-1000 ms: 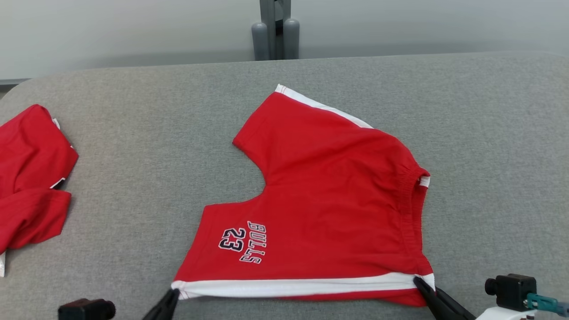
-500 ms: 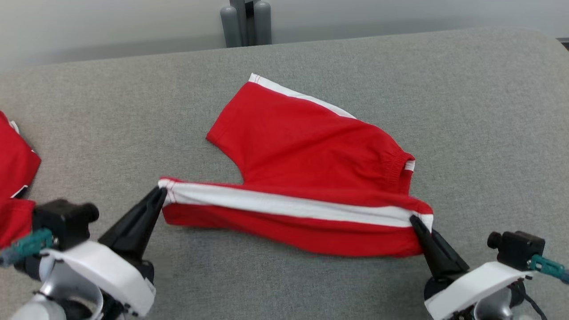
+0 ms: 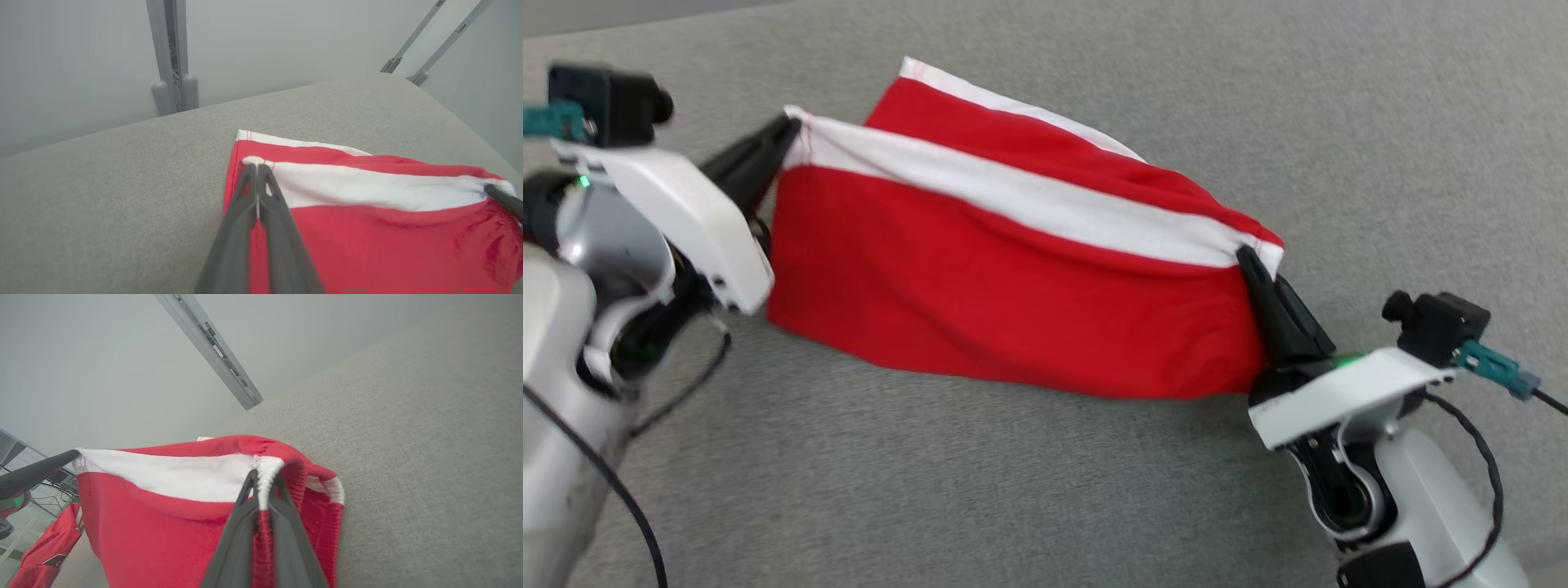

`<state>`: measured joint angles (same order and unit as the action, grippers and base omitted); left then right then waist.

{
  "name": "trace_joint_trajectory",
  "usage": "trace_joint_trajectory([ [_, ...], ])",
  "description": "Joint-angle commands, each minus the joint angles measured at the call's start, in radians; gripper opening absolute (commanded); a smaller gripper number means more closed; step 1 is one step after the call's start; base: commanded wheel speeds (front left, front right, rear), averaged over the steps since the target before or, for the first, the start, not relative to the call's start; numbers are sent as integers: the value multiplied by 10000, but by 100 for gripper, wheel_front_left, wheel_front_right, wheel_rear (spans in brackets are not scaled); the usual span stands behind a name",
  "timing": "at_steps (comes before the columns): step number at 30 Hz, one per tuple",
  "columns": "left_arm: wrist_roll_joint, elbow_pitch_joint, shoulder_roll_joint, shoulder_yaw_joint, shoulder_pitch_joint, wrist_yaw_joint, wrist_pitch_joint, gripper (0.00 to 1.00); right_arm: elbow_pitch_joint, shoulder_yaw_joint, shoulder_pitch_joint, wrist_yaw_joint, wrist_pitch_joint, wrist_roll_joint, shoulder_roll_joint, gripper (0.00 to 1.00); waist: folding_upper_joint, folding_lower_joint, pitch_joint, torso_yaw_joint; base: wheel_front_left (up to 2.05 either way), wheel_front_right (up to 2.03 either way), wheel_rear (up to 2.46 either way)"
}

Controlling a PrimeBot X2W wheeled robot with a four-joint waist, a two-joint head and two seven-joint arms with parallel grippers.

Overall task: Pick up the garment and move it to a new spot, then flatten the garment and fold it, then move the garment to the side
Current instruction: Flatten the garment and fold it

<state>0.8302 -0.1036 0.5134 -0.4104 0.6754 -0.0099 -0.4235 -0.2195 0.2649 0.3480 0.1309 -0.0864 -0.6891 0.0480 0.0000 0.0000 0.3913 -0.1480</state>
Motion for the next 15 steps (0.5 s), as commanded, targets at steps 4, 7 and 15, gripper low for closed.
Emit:
trace_joint_trajectory([
  [4, 57, -1502, -175, -188, 1366, -464, -334, 0, -769, 576, 948, -2, -704, -534, 49, 0, 0, 0, 649, -660, 0, 0, 0],
  [7, -71, -2585, -251, -292, 2199, -694, -396, 0, -1327, 1106, 1549, -3, -1116, -923, 46, 0, 0, 0, 882, -973, 0, 0, 0],
  [15, -285, -4835, -425, -598, 3764, -1032, -254, 0, -2314, 2344, 2824, -3, -1726, -1935, 47, 0, 0, 0, 1345, -1639, 0, 0, 0],
])
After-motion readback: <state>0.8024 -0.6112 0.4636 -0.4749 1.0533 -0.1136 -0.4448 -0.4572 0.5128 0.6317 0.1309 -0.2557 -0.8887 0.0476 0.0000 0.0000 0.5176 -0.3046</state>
